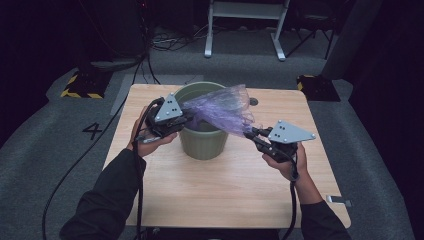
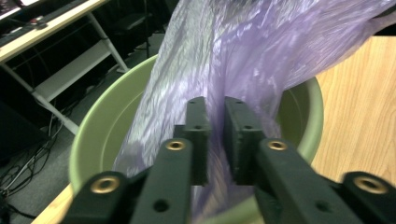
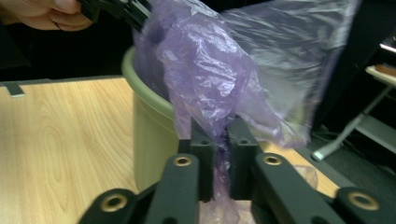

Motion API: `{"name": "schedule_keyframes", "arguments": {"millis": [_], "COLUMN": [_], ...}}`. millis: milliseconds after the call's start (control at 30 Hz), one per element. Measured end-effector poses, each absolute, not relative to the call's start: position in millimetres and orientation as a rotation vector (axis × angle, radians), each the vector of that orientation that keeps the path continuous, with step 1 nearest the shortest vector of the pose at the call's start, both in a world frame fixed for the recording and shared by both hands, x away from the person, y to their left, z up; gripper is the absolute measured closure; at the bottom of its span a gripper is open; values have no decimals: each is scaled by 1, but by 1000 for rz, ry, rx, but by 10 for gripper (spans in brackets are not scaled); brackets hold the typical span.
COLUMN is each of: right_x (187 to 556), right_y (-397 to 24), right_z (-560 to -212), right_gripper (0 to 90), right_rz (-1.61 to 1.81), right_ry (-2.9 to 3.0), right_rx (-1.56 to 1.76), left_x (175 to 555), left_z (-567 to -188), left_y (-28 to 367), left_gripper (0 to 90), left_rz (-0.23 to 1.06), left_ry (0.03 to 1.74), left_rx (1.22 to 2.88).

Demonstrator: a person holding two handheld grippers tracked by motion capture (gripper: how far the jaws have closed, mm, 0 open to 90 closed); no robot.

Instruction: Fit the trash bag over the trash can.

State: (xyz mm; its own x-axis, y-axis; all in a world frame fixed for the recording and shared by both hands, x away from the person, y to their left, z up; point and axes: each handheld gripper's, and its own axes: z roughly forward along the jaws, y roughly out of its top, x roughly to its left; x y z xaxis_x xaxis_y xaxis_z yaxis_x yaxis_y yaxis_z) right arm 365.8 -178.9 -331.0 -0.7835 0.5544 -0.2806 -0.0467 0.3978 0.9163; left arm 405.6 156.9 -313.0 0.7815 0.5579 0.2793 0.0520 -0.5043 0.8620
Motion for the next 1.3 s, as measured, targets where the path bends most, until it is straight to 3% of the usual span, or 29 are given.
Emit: {"name": "schedule_keyframes", "arguments": {"millis": [67, 233, 367, 533, 733, 800, 867, 1000, 1133, 1200, 1300], "right_x": [363, 355, 347, 340, 338, 338, 338, 337, 337, 336, 335], "right_y": [-173, -159, -147, -132, -121, -119, -117, -115, -119, -121, -125], "right_z": [-330, -329, -331, -341, -349, -351, -352, -356, -360, -361, -363], "right_gripper": [881, 889, 888, 876, 877, 876, 870, 832, 772, 725, 686], "right_rz": [1410, 1406, 1407, 1371, 1346, 1346, 1339, 1332, 1349, 1349, 1365], "right_ry": [2099, 2139, 2164, 2200, 2232, 2237, 2243, 2256, 2251, 2246, 2245], "right_rx": [404, 330, 294, 262, 239, 230, 225, 225, 252, 262, 283], "left_x": [402, 388, 372, 350, 340, 341, 342, 349, 356, 357, 355], "left_z": [-313, -305, -299, -301, -298, -298, -299, -305, -312, -316, -320], "left_y": [162, 166, 163, 156, 142, 137, 134, 132, 137, 142, 147], "left_gripper": [734, 463, 324, 241, 219, 253, 348, 659, 832, 889, 899], "left_rz": [679, 648, 635, 602, 603, 595, 602, 624, 631, 628, 628], "left_ry": [462, 458, 445, 404, 347, 355, 345, 335, 338, 332, 311], "left_rx": [2007, 1961, 1924, 1885, 1874, 1891, 1909, 1961, 1993, 1987, 1990]}}
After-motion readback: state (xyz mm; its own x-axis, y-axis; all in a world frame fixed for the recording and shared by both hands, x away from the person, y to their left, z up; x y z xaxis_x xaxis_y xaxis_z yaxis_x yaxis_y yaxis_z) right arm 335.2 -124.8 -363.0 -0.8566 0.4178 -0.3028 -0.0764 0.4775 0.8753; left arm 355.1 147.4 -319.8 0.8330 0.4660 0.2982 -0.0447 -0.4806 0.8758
